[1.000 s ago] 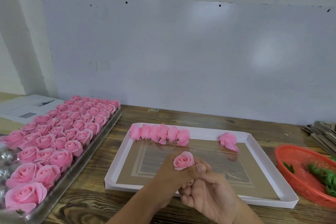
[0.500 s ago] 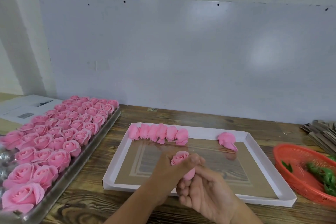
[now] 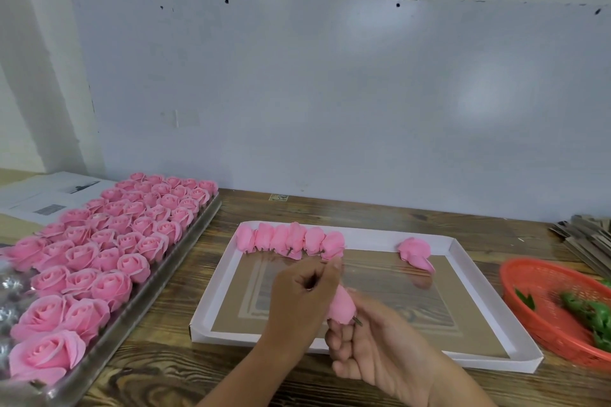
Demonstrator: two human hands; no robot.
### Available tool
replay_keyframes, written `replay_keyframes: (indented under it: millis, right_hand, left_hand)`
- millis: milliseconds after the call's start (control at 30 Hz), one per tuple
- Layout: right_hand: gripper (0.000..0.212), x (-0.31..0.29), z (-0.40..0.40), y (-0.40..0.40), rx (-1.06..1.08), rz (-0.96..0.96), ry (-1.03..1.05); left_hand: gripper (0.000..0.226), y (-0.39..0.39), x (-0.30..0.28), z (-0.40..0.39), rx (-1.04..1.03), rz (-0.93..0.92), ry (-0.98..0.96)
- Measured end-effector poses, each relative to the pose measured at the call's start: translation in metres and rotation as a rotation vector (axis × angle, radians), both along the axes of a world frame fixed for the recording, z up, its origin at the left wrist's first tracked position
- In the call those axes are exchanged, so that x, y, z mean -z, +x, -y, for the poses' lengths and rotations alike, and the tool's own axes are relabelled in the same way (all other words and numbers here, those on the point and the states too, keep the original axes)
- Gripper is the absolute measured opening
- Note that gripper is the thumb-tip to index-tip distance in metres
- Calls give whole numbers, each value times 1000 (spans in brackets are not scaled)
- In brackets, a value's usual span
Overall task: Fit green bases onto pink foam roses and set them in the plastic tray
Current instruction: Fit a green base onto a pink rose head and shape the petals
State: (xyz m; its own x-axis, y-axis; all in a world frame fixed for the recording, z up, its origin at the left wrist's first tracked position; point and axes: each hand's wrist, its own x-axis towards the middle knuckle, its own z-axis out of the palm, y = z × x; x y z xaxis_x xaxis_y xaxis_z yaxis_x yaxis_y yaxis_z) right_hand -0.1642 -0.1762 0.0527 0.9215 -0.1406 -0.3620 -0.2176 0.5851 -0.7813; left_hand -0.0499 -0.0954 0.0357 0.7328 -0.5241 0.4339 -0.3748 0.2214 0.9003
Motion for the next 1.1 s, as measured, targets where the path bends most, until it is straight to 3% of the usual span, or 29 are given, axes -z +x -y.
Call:
replay_keyframes:
  millis: [67,133,300,400,467,567,700,867,1000,1100]
  right_hand:
    - [53,-6,5,-6,-10,-78,-131]
    - [55,-16,18,-18,72,-211,-450]
    - [25,-35,94,-71,636,-353,-1185]
    - [20,-25,164,-110,634,-746,-1529]
    - [22,-10,201,-124,481,-1039,-1531]
    - [24,12,233,-130,286,-1151,-1524]
    - [20,15,243,-127,222,-1196,-1596]
    - [28,13,268,-134,338,-1225,-1749]
    - [29,22,266,-137,75,-1170,-1713]
    - [27,19,251,-135,43,-1036,-1677]
  left_hand:
    - [47,1,2,1,-29,-12,12]
    - [55,3,3,2,-44,-25,10]
    - [57,6,4,4,-31,-106,27]
    - [57,6,5,5,-25,-132,42]
    - [54,6,5,4,-28,-138,56]
    - [52,7,5,5,-33,-141,67]
    - [54,6,5,5,-35,-150,77]
    - [50,7,4,4,-38,-165,91]
    - [48,7,4,4,-18,-180,98]
    - [48,6,4,4,-17,-195,102]
